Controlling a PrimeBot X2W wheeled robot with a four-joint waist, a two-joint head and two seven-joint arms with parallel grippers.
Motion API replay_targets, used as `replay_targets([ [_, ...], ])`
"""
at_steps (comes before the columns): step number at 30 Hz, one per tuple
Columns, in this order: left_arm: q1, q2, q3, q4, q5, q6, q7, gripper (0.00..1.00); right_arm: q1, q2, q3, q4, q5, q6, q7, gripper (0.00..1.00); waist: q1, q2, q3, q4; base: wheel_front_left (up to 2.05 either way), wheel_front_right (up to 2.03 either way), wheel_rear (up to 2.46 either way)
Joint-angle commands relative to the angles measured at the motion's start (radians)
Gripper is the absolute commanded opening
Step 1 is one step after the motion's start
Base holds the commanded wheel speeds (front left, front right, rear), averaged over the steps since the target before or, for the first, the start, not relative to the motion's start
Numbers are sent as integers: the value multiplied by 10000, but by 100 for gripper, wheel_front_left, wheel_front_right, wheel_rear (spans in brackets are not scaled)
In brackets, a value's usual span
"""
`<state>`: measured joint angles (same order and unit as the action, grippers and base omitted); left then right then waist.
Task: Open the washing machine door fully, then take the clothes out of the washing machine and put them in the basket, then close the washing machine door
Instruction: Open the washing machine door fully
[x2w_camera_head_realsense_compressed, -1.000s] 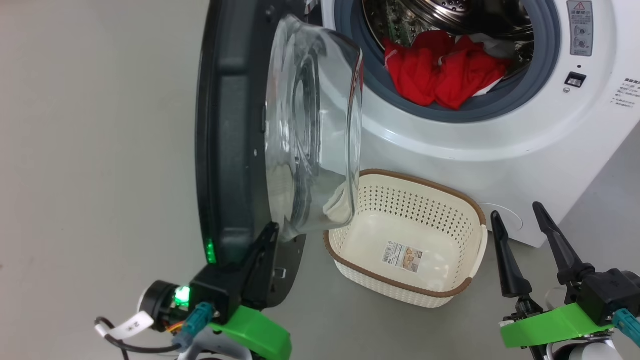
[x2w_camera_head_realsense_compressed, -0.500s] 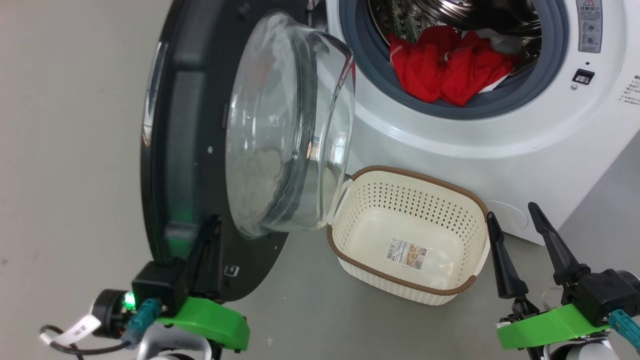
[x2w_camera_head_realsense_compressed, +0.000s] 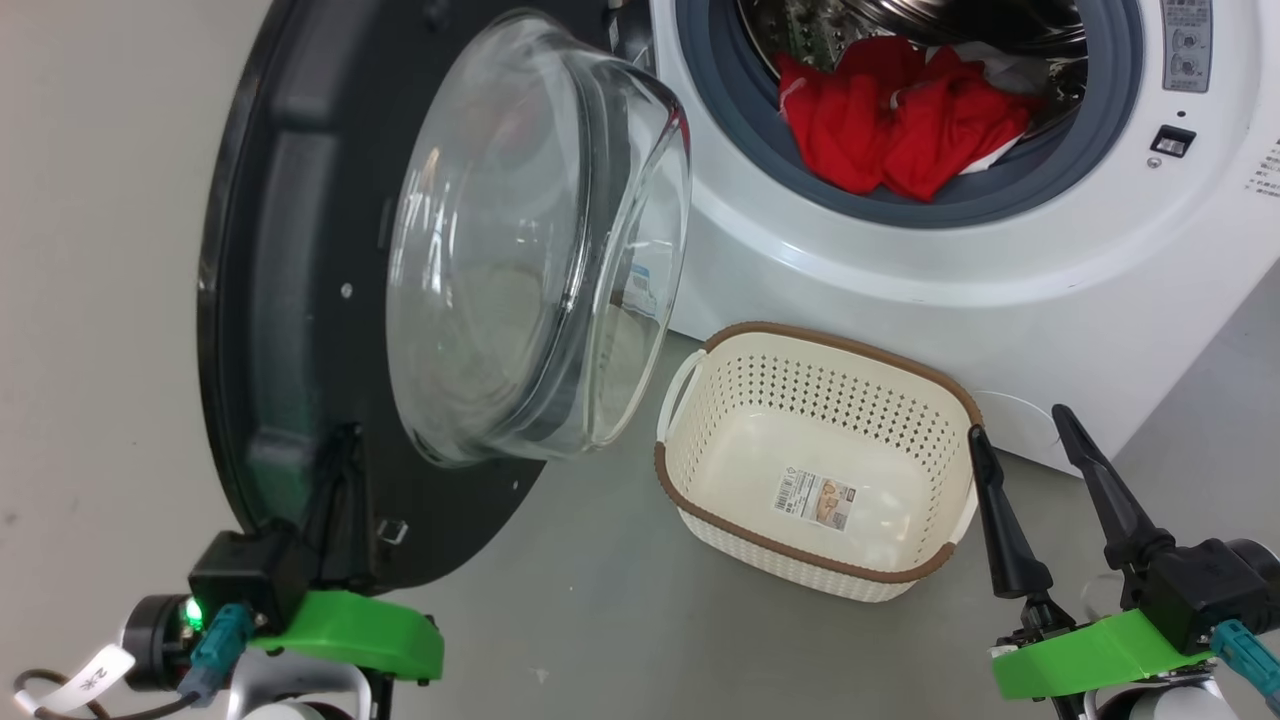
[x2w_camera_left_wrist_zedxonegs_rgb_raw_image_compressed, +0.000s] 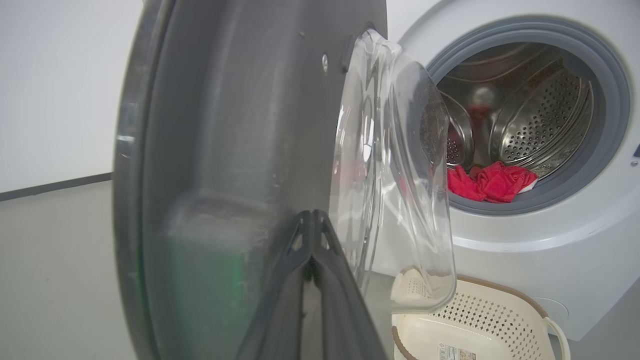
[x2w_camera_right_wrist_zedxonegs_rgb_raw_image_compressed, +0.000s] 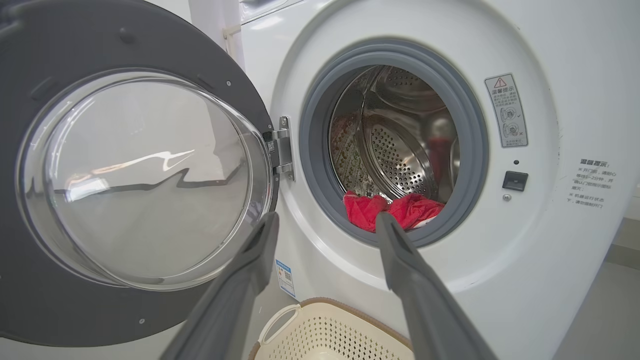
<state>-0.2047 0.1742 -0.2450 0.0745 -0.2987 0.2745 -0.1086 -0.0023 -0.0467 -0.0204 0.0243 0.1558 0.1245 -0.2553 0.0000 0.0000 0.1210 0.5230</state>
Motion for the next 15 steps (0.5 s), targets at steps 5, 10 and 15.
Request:
replay_targets([
  [5, -413, 425, 817, 348, -137, 293, -419, 0, -77, -35, 235, -357, -156, 62, -30, 100, 0, 0, 57, 48, 0, 0, 0],
  [10, -708, 555, 1010, 789, -206, 295, -634, 0, -43, -35, 263, -420, -197, 62, 40, 100, 0, 0, 86, 104, 0, 0, 0],
  [15, -1068, 692, 1148, 1290, -263, 254, -785, 0, -18, -35, 285, -492, -256, 62, 109, 100, 0, 0, 111, 134, 0, 0, 0],
])
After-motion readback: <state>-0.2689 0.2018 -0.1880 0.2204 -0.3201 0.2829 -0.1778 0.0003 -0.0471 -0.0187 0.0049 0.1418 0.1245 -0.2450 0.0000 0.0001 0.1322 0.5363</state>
